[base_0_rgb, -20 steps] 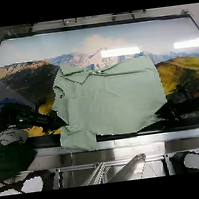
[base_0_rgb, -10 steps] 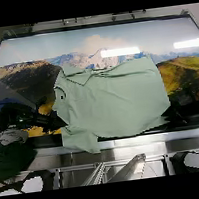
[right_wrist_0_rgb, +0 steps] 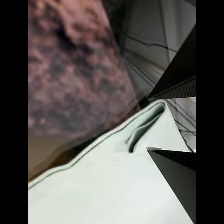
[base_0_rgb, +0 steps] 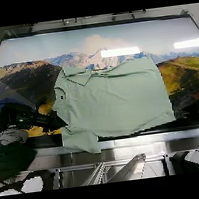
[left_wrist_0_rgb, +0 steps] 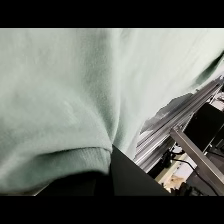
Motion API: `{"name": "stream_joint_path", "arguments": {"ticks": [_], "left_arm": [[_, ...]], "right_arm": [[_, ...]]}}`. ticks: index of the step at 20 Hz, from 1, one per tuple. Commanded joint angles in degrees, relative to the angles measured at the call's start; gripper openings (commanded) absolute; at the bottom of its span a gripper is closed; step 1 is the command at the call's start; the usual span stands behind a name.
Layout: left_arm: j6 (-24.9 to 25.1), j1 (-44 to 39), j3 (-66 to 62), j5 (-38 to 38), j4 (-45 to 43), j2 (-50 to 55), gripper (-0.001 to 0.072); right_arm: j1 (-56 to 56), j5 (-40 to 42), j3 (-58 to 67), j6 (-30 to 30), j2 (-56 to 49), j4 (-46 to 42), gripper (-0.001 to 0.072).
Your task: Fold the shirts.
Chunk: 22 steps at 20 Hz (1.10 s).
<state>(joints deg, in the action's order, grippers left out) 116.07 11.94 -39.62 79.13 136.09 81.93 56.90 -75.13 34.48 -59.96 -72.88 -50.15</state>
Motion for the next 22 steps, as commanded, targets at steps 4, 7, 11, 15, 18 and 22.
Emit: {"name": "stream_joint_path", "arguments": {"ticks": [4,7,11,15,18,22], "left_arm": [[0.02,-0.02,-0.07,-0.09,0.04,-0.02,0.0032],[0.02,-0.02,-0.04,-0.09,0.09,-0.02,0.0032],[0.02,-0.02,-0.04,-0.11,0.09,-0.02,0.0032],[0.42,-0.02,-0.07,0.17,1.07,-0.04,0.0032],[9.11,0.42,-1.25,10.88,16.11,-0.09,0.0031],[11.54,0.79,-11.26,26.03,35.65,-8.26,0.0031]], "right_arm": [[-4.33,4.44,-2.86,0.39,-4.61,-0.66,0.0372],[-9.86,6.43,-3.89,0.2,-7.52,-0.35,0.0362],[-14.51,6.36,-3.87,0.24,-9.94,2.86,0.0361],[-15.34,1.66,-3.85,7.5,-9.88,13.42,0.0107],[-15.34,-9.77,-3.78,18.73,-7.82,33.42,0.0018],[-15.32,-30.36,-3.37,25.94,6.05,73.18,0.0019]]}}
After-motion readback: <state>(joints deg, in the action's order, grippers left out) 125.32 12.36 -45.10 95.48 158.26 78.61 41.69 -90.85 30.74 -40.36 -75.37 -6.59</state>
